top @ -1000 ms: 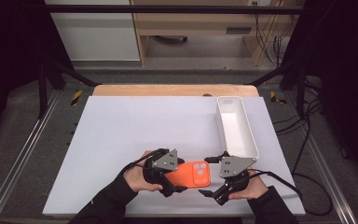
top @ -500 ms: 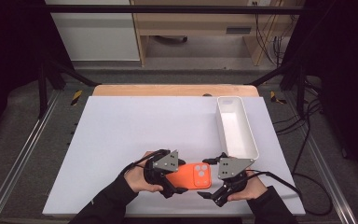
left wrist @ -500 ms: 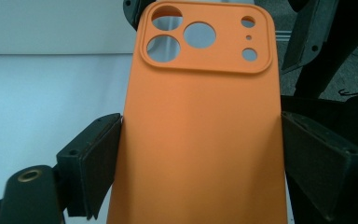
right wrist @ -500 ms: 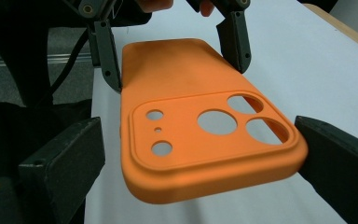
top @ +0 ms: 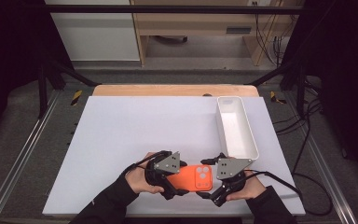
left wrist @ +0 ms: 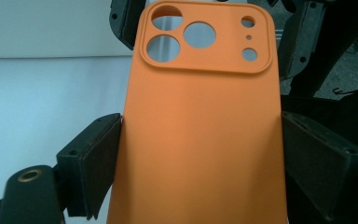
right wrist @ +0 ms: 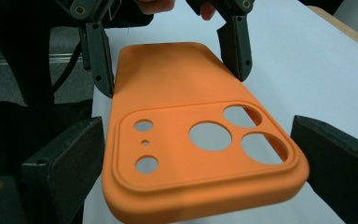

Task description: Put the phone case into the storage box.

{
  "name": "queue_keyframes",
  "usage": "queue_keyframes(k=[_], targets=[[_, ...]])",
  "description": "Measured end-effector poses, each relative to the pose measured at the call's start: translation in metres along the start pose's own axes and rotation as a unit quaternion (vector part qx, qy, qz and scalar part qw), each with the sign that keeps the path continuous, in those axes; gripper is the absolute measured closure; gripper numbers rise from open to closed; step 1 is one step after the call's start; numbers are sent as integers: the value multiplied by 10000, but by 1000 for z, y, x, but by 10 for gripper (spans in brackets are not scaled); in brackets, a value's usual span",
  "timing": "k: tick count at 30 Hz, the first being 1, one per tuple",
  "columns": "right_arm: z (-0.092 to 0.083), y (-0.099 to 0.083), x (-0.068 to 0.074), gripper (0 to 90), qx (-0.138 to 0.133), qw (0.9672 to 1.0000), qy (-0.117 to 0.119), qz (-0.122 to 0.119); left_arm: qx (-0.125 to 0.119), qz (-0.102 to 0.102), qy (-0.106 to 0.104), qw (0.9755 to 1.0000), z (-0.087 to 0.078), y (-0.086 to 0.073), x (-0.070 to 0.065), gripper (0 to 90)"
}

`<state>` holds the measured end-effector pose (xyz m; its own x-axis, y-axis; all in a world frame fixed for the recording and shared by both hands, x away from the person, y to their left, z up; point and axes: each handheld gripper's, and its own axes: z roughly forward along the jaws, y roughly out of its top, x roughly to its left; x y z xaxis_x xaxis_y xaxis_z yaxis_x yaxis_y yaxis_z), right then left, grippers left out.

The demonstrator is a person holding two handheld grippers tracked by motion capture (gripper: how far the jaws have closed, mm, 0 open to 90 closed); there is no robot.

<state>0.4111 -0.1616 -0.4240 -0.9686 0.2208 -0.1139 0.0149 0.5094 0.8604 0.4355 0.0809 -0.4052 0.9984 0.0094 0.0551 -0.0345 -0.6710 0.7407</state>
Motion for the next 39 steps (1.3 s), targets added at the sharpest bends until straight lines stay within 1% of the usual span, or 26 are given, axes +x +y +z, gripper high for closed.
queue_keyframes(k=[7, 18, 25, 31, 39], targets=[[2, -1, 0, 64, 28, 10000, 48, -44, -35, 8, -9, 10000, 1, 0, 0, 149], [4, -2, -1, 97, -16, 9998, 170, -84, -64, 32, -35, 10000, 2, 0, -2, 149], [5, -2, -2, 123, -32, 9995, 301, -79, -58, 52, -66, 9999, 2, 0, -2, 149], [5, -3, -2, 131, -26, 9994, 342, -103, -57, 61, -94, 9999, 3, -1, -1, 150], [3, -2, -4, 140, -62, 9991, 419, -71, -112, 48, -134, 9998, 2, -2, 0, 149]])
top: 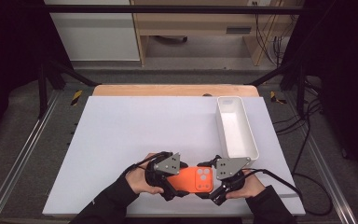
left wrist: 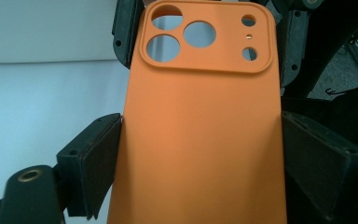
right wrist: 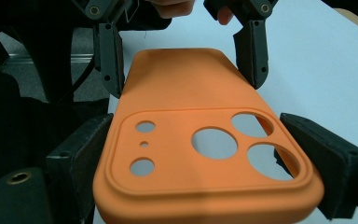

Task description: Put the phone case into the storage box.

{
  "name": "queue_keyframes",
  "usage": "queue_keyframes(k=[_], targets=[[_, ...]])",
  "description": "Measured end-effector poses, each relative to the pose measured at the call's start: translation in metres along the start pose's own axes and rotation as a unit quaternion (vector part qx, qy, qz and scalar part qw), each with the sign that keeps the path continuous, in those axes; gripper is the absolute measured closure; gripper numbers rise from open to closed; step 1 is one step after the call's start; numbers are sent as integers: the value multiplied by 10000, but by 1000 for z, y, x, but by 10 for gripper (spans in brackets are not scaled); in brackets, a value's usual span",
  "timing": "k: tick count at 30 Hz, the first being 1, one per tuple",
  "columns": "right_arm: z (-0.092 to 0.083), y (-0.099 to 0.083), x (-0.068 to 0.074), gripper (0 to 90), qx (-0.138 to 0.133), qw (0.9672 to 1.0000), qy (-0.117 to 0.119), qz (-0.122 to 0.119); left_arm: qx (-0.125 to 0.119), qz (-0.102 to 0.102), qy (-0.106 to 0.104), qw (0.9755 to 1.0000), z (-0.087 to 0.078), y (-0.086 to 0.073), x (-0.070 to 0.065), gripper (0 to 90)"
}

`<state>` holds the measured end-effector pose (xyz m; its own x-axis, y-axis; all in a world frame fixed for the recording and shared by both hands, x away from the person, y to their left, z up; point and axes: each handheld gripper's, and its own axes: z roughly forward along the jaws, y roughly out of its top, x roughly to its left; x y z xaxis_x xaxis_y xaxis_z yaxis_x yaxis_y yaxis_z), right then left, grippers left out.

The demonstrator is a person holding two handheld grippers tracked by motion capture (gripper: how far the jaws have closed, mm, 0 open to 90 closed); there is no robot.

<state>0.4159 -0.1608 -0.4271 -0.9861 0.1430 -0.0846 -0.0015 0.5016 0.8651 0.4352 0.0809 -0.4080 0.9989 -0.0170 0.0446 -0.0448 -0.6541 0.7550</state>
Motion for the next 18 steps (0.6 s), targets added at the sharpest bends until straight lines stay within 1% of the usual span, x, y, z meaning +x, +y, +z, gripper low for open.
queue_keyframes(k=[8, 18], targets=[[-1, 0, -1, 148, 19, 10000, 74, 37, -7, -14, -27, 10000, 1, -1, 0, 149], [-1, 1, -2, 155, -7, 9999, 97, 67, -35, -41, -50, 10000, 0, -1, 1, 148]])
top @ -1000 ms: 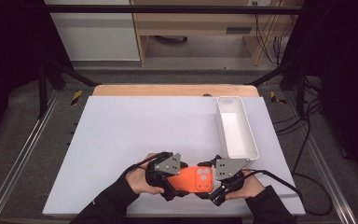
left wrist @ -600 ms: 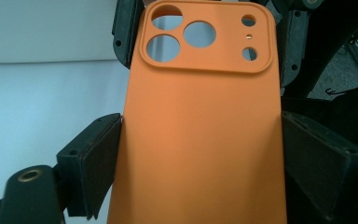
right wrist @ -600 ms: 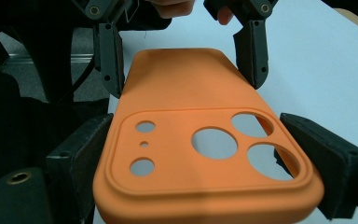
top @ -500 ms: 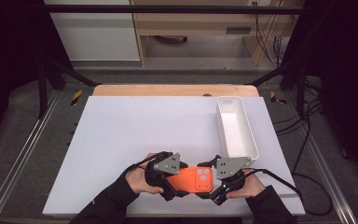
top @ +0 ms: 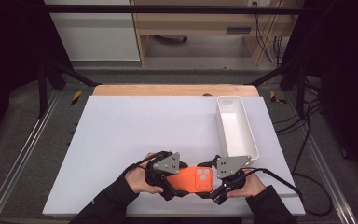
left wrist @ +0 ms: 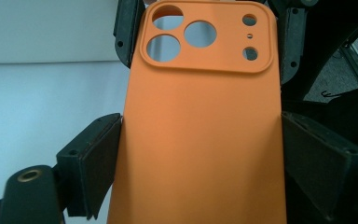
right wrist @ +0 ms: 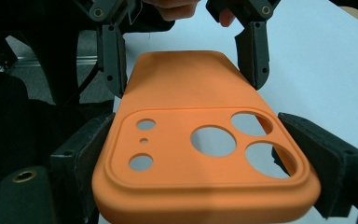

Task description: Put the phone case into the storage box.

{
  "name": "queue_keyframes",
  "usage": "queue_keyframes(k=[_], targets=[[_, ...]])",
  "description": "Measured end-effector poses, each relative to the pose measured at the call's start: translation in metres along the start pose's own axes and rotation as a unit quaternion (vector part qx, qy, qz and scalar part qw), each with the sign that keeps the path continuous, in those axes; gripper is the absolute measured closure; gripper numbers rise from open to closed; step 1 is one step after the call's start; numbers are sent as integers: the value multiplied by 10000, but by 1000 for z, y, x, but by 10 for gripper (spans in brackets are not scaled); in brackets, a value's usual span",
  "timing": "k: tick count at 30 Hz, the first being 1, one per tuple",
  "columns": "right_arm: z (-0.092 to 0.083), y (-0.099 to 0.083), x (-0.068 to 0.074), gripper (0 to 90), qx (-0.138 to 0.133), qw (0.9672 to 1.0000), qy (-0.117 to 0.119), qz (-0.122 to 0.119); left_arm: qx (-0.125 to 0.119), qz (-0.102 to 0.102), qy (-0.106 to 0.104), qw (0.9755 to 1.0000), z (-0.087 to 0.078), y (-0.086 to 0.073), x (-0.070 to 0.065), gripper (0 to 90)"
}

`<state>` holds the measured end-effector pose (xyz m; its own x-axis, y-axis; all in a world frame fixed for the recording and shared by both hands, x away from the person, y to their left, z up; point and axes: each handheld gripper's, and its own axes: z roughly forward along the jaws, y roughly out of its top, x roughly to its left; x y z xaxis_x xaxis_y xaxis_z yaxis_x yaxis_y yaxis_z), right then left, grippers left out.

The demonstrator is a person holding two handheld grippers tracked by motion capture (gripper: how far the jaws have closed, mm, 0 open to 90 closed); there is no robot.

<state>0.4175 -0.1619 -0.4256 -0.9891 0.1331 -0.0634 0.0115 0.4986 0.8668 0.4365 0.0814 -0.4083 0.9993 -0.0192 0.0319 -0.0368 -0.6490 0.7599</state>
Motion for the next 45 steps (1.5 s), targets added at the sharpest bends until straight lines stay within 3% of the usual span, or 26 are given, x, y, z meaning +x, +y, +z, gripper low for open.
queue_keyframes(k=[19, 31, 45], targets=[[-1, 0, -1, 160, 75, 10000, -20, 31, -46, 19, 79, 10000, 2, 0, 0, 139], [0, 0, -1, 163, 195, 9998, -20, 64, -377, -100, 272, 9989, -9, 1, 1, 120], [-6, 2, -2, 164, 207, 9997, -65, 76, -400, -336, 374, 9979, -21, -4, 8, 111]])
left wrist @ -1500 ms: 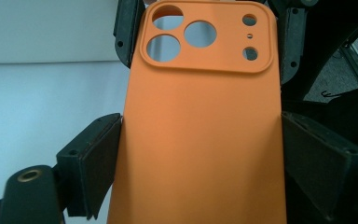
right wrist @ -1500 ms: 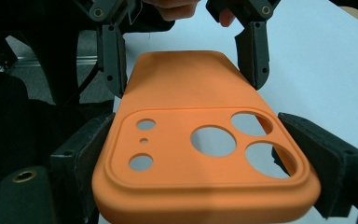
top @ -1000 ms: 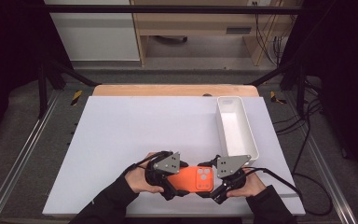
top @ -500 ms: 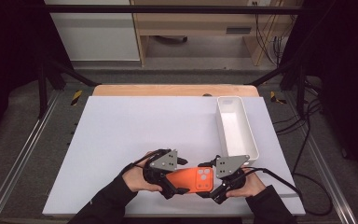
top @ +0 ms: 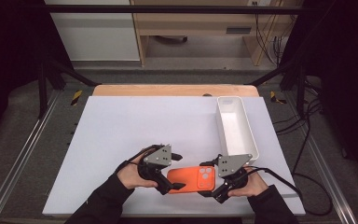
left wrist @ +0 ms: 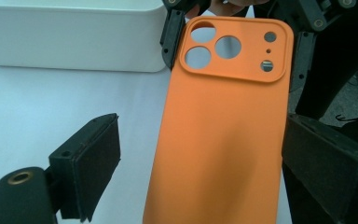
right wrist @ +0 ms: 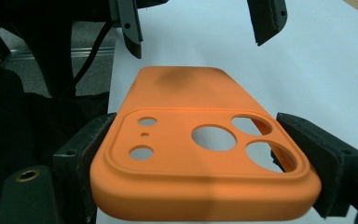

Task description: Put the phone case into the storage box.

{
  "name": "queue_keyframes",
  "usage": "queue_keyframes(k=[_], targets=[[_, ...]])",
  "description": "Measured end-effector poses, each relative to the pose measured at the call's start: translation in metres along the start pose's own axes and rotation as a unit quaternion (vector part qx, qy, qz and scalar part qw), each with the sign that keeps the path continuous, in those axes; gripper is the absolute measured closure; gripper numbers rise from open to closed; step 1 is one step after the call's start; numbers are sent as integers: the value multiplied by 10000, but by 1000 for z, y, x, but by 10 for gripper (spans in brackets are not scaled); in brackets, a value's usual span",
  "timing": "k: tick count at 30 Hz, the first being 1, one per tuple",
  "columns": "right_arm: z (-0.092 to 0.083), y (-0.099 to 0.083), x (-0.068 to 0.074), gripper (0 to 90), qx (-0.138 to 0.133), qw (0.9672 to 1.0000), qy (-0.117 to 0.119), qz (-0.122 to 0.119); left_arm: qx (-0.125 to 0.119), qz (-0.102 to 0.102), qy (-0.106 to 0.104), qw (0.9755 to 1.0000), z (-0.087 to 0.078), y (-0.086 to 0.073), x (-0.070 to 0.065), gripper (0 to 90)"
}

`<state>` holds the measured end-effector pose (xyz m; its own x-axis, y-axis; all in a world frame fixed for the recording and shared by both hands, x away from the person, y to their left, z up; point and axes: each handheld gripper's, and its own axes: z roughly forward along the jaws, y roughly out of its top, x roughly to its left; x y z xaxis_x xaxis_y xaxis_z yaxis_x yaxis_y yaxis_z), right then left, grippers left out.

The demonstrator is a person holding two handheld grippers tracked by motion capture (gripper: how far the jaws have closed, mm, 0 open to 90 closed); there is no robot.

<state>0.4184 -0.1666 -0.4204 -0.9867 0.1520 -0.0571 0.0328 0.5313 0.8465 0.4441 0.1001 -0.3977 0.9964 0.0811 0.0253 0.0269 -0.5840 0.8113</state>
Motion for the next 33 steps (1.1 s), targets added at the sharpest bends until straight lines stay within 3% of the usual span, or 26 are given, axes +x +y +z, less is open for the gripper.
queue_keyframes(k=[23, 33], targets=[[-23, 13, -8, 163, 45, 9997, -224, -107, 114, -125, 110, 9998, -3, -6, 1, 20], [-28, 28, -14, 163, 332, 9991, -144, -218, 161, -141, 194, 9996, -5, -7, 1, 2]])
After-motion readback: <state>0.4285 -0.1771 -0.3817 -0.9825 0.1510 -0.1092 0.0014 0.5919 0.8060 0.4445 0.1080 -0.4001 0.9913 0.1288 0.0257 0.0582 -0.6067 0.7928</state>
